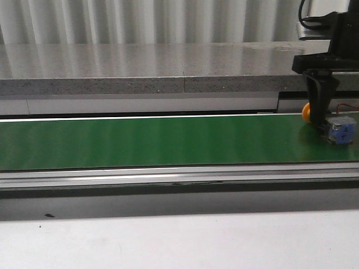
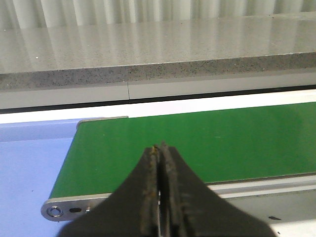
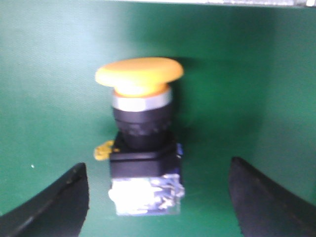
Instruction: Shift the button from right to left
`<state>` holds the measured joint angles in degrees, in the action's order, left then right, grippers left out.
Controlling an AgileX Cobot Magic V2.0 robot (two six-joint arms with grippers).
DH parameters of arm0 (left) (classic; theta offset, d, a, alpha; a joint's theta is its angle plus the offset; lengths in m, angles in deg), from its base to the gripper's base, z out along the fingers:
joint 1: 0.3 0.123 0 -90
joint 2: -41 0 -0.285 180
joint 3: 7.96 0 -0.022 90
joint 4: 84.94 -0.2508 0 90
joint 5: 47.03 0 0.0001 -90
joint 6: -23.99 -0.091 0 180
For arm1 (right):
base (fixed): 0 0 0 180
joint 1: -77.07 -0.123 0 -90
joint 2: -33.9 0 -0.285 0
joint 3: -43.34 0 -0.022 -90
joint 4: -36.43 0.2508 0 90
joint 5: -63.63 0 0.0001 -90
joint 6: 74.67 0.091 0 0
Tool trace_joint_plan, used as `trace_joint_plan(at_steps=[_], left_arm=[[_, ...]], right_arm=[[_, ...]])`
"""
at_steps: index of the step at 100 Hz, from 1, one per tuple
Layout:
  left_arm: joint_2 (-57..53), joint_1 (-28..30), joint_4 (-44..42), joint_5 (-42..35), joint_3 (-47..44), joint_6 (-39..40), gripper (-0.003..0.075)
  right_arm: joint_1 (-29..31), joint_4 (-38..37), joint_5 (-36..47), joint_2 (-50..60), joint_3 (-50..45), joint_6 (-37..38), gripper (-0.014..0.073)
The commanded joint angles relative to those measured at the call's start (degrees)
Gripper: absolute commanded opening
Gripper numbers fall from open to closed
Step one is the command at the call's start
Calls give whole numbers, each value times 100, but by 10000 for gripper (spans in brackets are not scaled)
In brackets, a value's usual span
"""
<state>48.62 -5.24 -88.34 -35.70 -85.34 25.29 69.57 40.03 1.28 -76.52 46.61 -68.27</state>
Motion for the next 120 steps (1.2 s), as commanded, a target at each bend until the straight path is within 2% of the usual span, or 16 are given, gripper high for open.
trace_joint_plan(at_steps=[1, 26, 33, 40, 57, 65, 120], left_arm=[[-184, 8, -2, -454, -228, 42, -20], [-184, 8, -2, -454, -228, 42, -21], [-184, 8, -2, -454, -228, 42, -21], [-184, 8, -2, -454, -228, 42, -20], [-184, 8, -2, -454, -228, 42, -20], [-184, 8, -2, -454, -228, 42, -21], [-184, 8, -2, -454, -228, 42, -20]], right_arm=[[-52, 36, 131, 451, 133, -20, 594], [-530, 18, 917, 1358, -497, -91, 589], [-640, 0, 1228, 1694, -825, -91, 544], [-704, -29, 1476, 2036, -1164, -91, 429], [-704, -176, 1790, 2875, -2001, -91, 45], [-704, -359, 2088, 3339, -2379, -97, -75], [-704, -415, 3896, 6495, -4731, -97, -68]])
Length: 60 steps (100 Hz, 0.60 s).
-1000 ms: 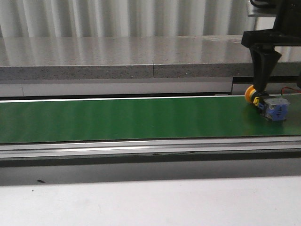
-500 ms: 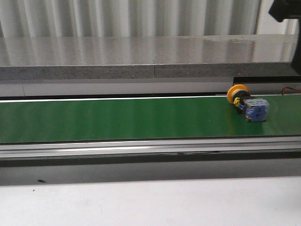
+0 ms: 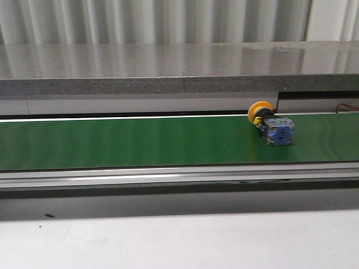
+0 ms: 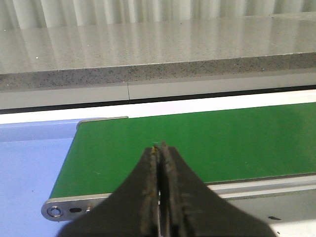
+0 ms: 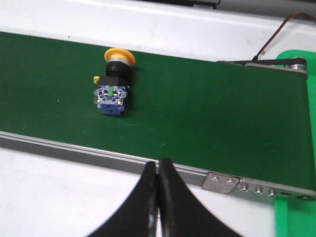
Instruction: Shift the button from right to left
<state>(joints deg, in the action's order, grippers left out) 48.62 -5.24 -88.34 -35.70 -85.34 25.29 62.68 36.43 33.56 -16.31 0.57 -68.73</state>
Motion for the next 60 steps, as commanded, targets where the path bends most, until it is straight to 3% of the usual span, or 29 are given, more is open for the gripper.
trace_joint_plan(at_steps=[1, 31, 60], left_arm=[[-184, 8, -2, -454, -228, 42, -21], [-184, 8, -39, -466, -228, 42, -21], [-184, 8, -119, -801, -228, 42, -21]], right_arm=[[-14, -55, 699, 559, -184, -51, -68], [-14, -60, 960, 1951, -1163, -51, -68], [-14, -60, 1314, 2221, -1264, -51, -68]])
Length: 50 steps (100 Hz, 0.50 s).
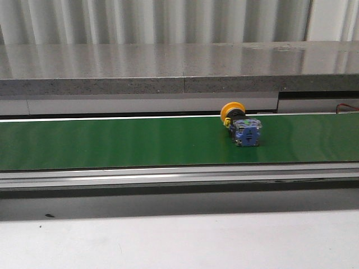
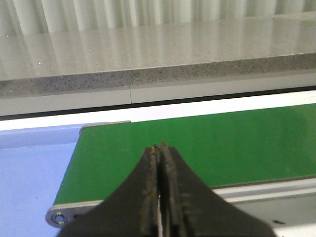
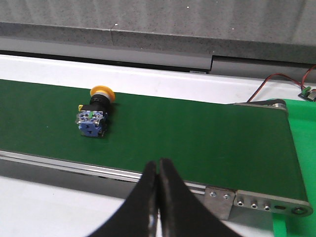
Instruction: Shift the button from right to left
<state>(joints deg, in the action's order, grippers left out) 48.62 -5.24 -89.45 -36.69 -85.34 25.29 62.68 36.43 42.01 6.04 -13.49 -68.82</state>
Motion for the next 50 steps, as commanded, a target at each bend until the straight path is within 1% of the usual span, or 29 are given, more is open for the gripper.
trace_joint_plan(at_steps=[1, 13, 21, 33, 50], left_arm=[[-184, 8, -8, -752, -228, 42, -21], [-184, 8, 22, -1328, -217, 42, -21], [-184, -4, 40, -1341, -65, 42, -21], [-148, -4, 40, -954, 370, 42, -21], [336, -4, 40, 130, 1133, 42, -21]], right_arm=[[-14, -60, 469, -14, 142, -41, -68], [-14, -60, 469, -14, 142, -41, -68], [-14, -60, 469, -14, 142, -41, -68], [-14, -60, 469, -14, 142, -41, -68], [-14, -60, 469, -14, 142, -41, -68]])
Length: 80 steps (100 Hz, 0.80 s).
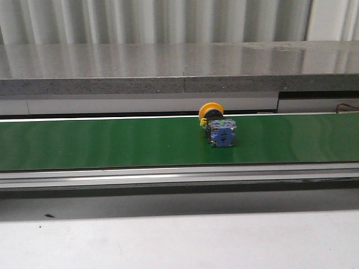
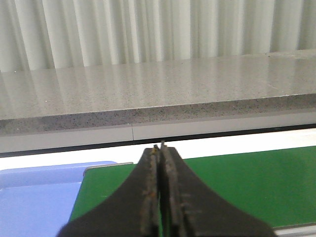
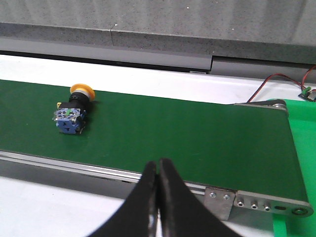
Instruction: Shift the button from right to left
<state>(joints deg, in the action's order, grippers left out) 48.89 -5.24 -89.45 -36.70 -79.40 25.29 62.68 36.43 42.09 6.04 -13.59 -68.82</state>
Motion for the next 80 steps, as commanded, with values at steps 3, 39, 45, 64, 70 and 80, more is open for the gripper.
trace_joint_plan(at_steps=[3, 39, 45, 64, 70, 80], left_arm=[[434, -4, 40, 280, 663, 42, -21], [2447, -4, 40, 1234, 1976, 42, 23], [2765, -4, 40, 1384, 2156, 42, 118], [3743, -4, 53, 1790, 2750, 42, 537], [3944, -4, 53, 1674, 2835, 42, 589], [4222, -4, 65, 1518, 2847, 42, 582]], right_arm=[[-14, -60, 461, -14, 153, -41, -68], [-14, -60, 461, -14, 153, -41, -68], [-14, -60, 461, -14, 153, -41, -68], [-14, -60, 461, -14, 153, -41, -68], [-14, -60, 461, -14, 153, -41, -68], [-14, -60, 461, -14, 153, -41, -68]])
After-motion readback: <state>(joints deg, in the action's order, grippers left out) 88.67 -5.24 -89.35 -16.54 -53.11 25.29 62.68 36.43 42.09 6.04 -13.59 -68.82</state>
